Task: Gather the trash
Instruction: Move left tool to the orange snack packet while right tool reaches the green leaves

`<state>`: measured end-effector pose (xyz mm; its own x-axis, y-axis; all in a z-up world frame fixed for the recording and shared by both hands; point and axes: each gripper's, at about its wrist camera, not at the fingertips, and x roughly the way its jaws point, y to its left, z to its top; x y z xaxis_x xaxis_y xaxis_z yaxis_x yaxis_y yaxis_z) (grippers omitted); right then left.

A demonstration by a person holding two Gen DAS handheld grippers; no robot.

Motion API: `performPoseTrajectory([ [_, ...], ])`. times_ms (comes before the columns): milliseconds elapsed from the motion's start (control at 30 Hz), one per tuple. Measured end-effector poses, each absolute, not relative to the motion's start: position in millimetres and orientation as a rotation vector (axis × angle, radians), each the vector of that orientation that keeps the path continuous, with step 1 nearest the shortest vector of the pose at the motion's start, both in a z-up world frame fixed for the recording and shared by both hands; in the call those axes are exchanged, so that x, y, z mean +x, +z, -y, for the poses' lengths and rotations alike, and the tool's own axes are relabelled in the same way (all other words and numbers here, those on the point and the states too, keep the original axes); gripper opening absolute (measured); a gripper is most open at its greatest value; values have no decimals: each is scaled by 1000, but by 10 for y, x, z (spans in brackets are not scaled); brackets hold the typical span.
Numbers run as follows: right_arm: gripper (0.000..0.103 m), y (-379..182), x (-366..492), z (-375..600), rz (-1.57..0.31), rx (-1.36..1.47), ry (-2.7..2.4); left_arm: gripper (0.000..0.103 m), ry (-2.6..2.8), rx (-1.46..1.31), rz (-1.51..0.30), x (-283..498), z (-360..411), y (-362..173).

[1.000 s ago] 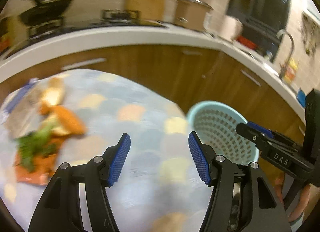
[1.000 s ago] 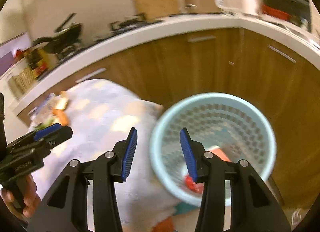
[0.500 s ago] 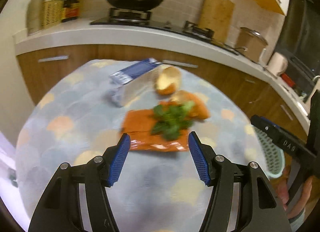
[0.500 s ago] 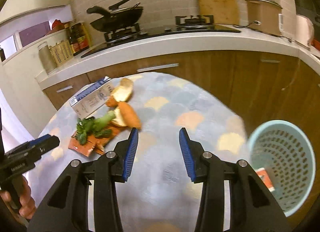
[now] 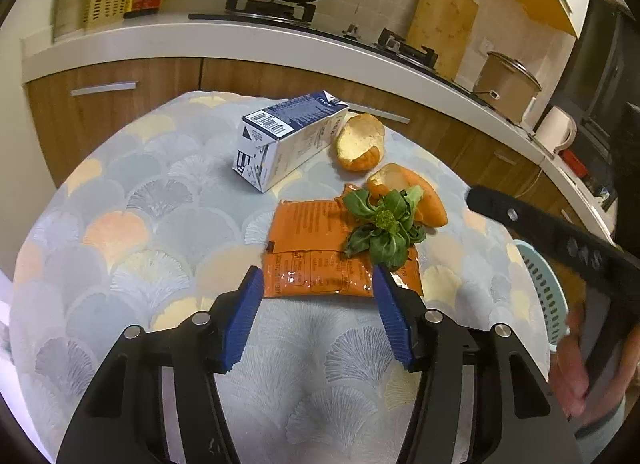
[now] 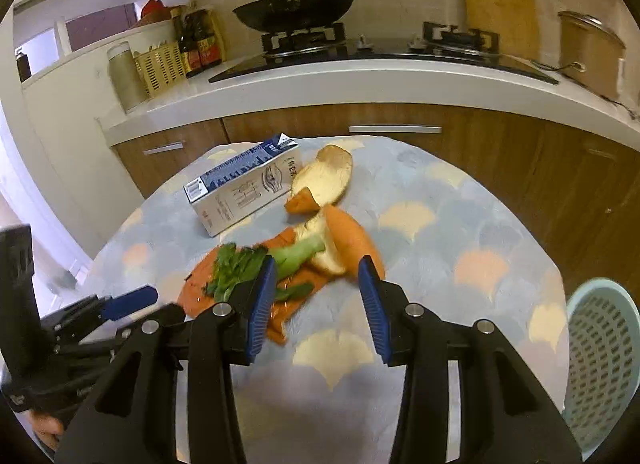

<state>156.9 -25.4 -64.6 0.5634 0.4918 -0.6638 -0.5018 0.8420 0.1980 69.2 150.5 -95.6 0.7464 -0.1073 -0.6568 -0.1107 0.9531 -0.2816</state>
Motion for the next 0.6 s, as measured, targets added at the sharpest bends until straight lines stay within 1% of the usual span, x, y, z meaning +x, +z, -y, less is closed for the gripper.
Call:
performPoseTrajectory([
  [200, 37, -674, 1917, -15, -842, -8, 722, 54, 8, -326, -722, 692, -1541, -1045],
  [367, 37, -883, 2167, -320, -983, -57, 780, 54, 6, -325, -714, 691, -1566, -1027],
  [600, 37, -944, 1910, -58, -1022, -76, 823, 54, 18, -310, -722, 715, -1559, -1035],
])
